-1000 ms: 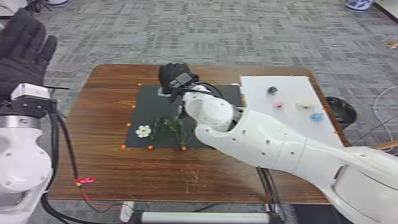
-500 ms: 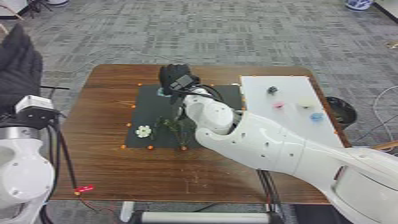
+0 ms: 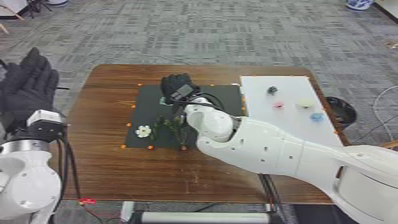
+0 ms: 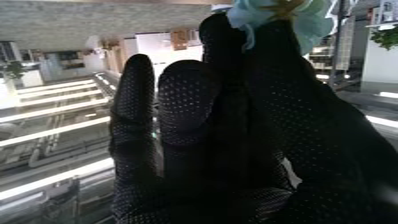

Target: Arrange flowers

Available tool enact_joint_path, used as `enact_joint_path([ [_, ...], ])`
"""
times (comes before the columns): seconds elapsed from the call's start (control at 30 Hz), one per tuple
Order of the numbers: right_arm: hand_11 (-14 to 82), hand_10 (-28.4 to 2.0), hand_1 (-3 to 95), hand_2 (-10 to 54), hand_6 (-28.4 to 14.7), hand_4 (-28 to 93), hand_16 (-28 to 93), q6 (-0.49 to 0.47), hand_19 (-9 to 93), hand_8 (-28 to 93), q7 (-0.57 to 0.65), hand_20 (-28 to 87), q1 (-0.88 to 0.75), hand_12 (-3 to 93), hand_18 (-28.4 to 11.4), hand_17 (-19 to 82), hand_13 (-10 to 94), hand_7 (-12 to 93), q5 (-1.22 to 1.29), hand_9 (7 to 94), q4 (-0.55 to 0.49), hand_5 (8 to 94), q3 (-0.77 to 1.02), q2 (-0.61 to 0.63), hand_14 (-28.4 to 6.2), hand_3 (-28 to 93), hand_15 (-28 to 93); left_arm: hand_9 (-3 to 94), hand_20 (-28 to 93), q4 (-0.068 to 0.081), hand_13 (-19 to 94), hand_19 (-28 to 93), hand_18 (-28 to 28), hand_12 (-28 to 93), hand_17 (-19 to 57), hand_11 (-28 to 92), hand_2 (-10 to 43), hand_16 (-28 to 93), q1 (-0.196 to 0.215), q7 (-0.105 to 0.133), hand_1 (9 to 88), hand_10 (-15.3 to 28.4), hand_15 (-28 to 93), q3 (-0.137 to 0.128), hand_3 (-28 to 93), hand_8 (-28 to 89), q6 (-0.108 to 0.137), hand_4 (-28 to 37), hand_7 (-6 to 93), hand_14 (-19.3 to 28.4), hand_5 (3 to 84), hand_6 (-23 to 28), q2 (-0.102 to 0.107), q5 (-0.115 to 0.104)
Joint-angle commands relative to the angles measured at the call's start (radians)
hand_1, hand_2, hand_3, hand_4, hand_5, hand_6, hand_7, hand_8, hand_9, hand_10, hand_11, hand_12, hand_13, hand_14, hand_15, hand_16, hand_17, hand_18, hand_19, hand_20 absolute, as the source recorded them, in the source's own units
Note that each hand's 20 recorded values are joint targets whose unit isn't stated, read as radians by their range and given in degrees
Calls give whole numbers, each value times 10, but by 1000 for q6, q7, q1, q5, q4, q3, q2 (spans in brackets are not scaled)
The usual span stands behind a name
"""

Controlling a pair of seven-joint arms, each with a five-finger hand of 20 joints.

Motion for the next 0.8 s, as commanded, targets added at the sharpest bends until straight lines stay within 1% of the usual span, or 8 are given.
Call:
enact_joint_path([
  [0.03, 149, -61, 573, -95, 14, -283, 408, 0, 661, 9, 43, 357, 32, 454, -184, 272, 688, 421, 2, 797, 23, 686, -11, 3, -64, 690, 639, 218, 14, 13, 134, 208, 34, 27, -32, 167, 249, -85, 23, -3, 245, 125, 99, -1, 689, -77, -8, -283, 55, 71, 374, 88, -12, -7],
  [0.17, 140, -61, 567, -93, 14, -283, 407, 6, 661, 3, 50, 354, 20, 447, -185, 271, 685, 411, 34, 793, 28, 680, 6, -6, -62, 692, 631, 219, 13, 17, 135, 211, 35, 28, -33, 167, 245, -83, -11, 3, 242, 125, 101, 24, 691, -76, -3, -283, 54, 72, 375, 88, 8, -8],
  [0.27, 135, -64, 558, -85, 11, -283, 405, 11, 661, 5, 52, 352, 22, 445, -185, 267, 683, 408, 37, 778, 28, 665, -2, -10, -63, 690, 629, 219, 11, 23, 136, 212, 35, 29, -33, 169, 243, -82, -39, 6, 240, 125, 101, 49, 693, -76, -2, -283, 54, 72, 376, 88, 17, -14],
  [0.33, 135, -65, 556, -81, 9, -283, 404, 10, 660, 4, 52, 350, 18, 444, -185, 264, 681, 408, 52, 774, 21, 658, -1, -13, -63, 687, 629, 220, 11, 24, 136, 212, 35, 29, -33, 169, 242, -82, -46, 5, 240, 126, 101, 55, 694, -76, -6, -283, 54, 72, 376, 89, 18, -12],
  [0.4, 135, -66, 552, -72, 10, -283, 397, 7, 659, 4, 52, 348, 12, 442, -184, 262, 678, 414, 50, 769, 21, 650, 6, -21, -63, 681, 631, 220, 10, 22, 136, 213, 36, 30, -33, 169, 242, -82, -45, 7, 238, 126, 101, 55, 696, -76, -3, -283, 54, 72, 377, 89, 17, -11],
  [0.57, 132, -70, 551, -68, 7, -283, 390, 54, 657, -14, 67, 343, 11, 431, -182, 259, 670, 403, 70, 758, 26, 627, 4, -37, -59, 674, 627, 222, 10, 28, 136, 214, 36, 30, -32, 169, 239, -81, -61, 7, 236, 126, 101, 68, 698, -76, -9, -283, 53, 72, 378, 90, 17, -10],
  [0.63, 131, -70, 553, -67, 7, -283, 390, 53, 657, -17, 68, 341, 4, 428, -181, 259, 669, 402, 61, 757, 28, 625, 7, -41, -58, 672, 624, 223, 10, 27, 137, 214, 36, 30, -32, 169, 237, -81, -60, 2, 236, 127, 100, 69, 698, -75, -10, -283, 52, 72, 379, 90, 9, -9],
  [0.8, 127, -73, 551, -66, 6, -283, 392, 37, 656, -22, 66, 336, -1, 422, -181, 258, 664, 396, 72, 749, 25, 621, 10, -41, -55, 673, 606, 224, 10, 28, 137, 216, 37, 31, -33, 169, 232, -80, -55, 2, 237, 127, 99, 71, 697, -75, -13, -283, 51, 72, 380, 91, -7, -12],
])
